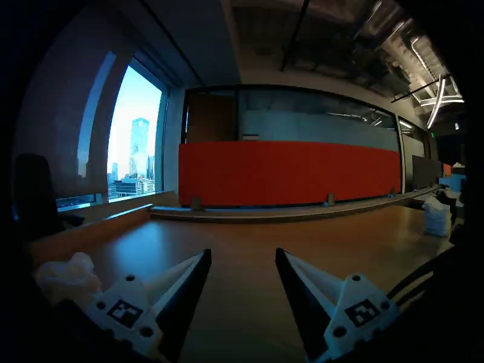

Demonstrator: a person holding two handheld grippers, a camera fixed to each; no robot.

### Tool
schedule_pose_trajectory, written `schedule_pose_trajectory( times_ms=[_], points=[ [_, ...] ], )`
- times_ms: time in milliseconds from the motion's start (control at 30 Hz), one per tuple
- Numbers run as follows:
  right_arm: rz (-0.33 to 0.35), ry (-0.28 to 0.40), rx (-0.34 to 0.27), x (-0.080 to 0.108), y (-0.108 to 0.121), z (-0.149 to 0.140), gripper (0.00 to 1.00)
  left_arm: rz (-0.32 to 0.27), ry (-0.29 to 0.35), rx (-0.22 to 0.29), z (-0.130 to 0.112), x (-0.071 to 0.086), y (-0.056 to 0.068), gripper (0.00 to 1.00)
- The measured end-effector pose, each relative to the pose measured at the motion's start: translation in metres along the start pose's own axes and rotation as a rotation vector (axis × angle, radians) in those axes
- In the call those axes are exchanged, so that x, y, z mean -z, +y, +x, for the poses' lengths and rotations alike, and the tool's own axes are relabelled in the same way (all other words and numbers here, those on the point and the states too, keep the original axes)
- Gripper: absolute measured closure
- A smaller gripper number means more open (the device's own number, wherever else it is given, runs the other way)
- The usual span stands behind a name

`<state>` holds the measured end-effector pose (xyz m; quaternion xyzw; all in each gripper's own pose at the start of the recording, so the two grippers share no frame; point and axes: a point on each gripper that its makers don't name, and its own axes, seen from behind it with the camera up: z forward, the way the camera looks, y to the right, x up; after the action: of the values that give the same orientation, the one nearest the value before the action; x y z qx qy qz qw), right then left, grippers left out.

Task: Fold towel

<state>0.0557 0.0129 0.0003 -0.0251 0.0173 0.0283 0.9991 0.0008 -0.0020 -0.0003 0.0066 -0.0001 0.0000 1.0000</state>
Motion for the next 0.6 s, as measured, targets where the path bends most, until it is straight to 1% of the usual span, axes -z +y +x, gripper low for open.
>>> schedule_pose_trajectory(
  times_ms=[267, 467, 600],
  points=[
    [0.017, -0.003, 0.033, -0.002, 0.001, -0.021, 0.01, 0.000, 0.000, 0.000, 0.000, 0.000, 0.000, 0.23],
    [0.016, -0.019, 0.027, 0.000, 0.000, -0.035, 0.01, 0.000, 0.000, 0.000, 0.000, 0.000, 0.000, 0.23],
    [0.024, -0.021, 0.038, 0.002, -0.003, -0.040, 0.01, 0.000, 0.000, 0.000, 0.000, 0.000, 0.000, 0.23]
  ],
)
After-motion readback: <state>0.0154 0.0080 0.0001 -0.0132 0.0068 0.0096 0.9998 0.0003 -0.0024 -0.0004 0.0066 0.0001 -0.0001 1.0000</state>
